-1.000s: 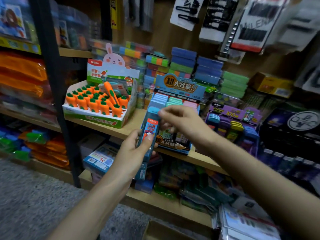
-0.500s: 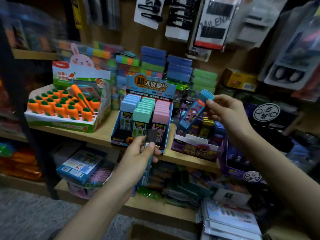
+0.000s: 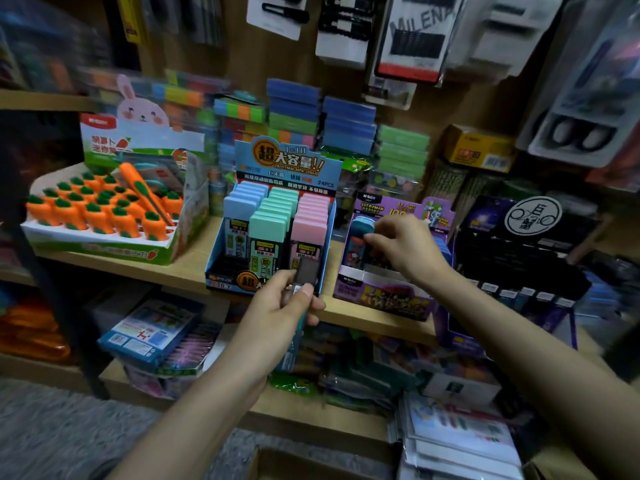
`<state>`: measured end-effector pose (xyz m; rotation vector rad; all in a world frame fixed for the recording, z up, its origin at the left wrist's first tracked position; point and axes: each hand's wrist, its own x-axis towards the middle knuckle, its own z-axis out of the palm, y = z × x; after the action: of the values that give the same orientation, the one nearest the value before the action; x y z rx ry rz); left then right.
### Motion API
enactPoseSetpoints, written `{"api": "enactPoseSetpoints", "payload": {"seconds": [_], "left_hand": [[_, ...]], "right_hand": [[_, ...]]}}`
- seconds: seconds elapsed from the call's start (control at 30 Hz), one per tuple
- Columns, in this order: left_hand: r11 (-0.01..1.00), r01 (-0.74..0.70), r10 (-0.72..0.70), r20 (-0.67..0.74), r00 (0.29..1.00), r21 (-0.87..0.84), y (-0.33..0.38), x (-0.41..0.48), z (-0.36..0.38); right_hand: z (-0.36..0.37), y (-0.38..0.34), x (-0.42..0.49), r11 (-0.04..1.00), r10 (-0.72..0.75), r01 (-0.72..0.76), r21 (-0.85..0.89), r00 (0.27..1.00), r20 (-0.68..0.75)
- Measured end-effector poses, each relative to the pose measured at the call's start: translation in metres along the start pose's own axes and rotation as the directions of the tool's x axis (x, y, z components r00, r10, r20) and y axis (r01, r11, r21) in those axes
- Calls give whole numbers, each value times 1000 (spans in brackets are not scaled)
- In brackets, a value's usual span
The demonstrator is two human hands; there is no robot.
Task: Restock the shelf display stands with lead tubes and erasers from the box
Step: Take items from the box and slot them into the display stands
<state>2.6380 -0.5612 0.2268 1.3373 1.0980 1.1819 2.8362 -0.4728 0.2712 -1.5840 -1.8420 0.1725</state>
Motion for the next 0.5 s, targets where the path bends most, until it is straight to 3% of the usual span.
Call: {"api": "enactPoseSetpoints", "payload": {"seconds": [0.2,0.33,0.4,0.5], "left_hand": [[999,-8,9,11,1000,-44,3,-2,4],[999,-30,31,48,998,-20,3,-3,8],[999,-40,43,72,997,-32,2,-4,11],[997,-28,35,108,994,-66,2,-5,20]], "right_hand": [[3,0,3,985,12,-2,-172,998,56],[-3,-3,-10,968,-23,25,-251,1000,10],[-5,-6,-27,992,-26,28,-125,1000,16],[-6,-16,-63,925,55,-118,362,982,180]]}}
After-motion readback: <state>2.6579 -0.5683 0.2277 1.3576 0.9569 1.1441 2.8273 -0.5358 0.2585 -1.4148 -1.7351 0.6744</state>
